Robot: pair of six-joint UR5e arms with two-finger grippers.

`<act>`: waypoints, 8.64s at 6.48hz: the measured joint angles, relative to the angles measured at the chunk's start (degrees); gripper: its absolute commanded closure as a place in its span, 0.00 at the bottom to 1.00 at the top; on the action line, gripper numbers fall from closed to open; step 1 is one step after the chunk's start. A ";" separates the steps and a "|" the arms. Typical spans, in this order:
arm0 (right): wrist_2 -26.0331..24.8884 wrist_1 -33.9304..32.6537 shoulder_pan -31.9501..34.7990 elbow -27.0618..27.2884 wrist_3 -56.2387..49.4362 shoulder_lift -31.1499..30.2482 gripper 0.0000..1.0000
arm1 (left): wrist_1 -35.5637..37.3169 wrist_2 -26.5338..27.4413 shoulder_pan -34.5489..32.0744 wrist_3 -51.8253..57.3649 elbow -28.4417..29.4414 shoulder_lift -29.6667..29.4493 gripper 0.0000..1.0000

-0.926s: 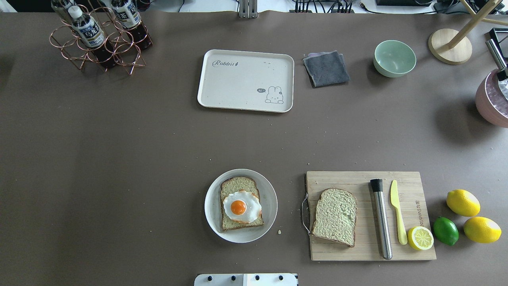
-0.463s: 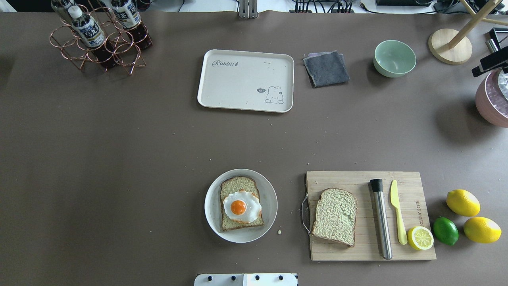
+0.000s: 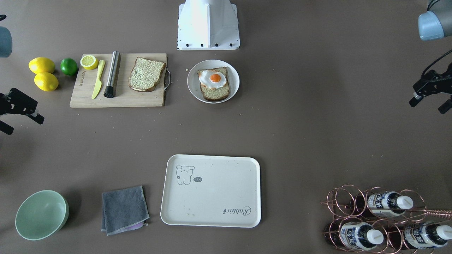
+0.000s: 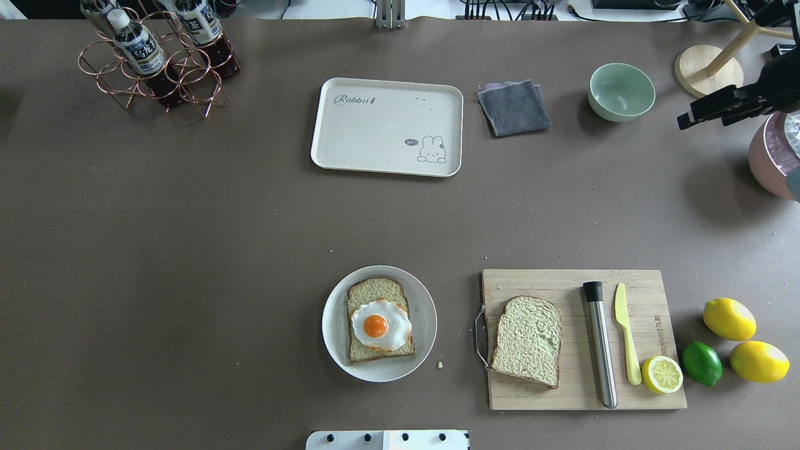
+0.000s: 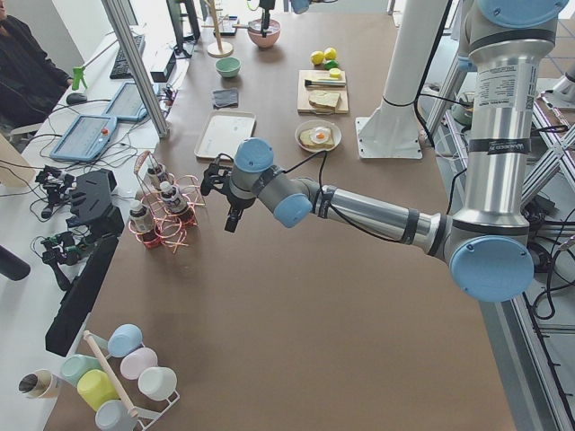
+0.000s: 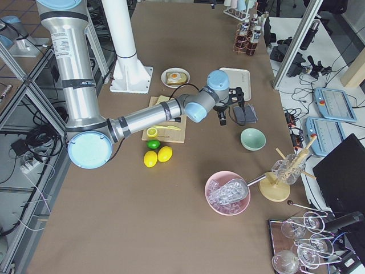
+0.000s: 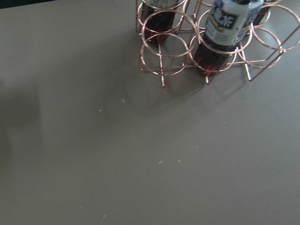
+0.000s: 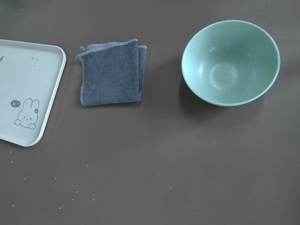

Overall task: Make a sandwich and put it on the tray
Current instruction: 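Lower the right gripper over the bread slice while the left arm moves in, then close the right gripper on the edge of the bread slice, then lift the bread slice and lay it on the egg toast on the plate, then open and withdraw the right gripper while the left gripper approaches the plate, then grasp the rim of the white plate with the left gripper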

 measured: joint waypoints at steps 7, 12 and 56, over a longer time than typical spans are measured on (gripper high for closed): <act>-25.14 6.23 -32.38 15.08 26.68 -9.72 0.03 | -9.52 21.17 26.10 -30.84 -7.02 -0.24 0.02; -29.71 6.08 -42.49 15.66 29.12 -11.33 0.27 | -9.44 21.54 26.36 -31.04 -7.00 -0.58 0.03; -16.73 1.31 -21.87 1.86 25.68 8.18 0.00 | -1.31 43.53 54.26 -49.22 -4.70 -15.95 0.26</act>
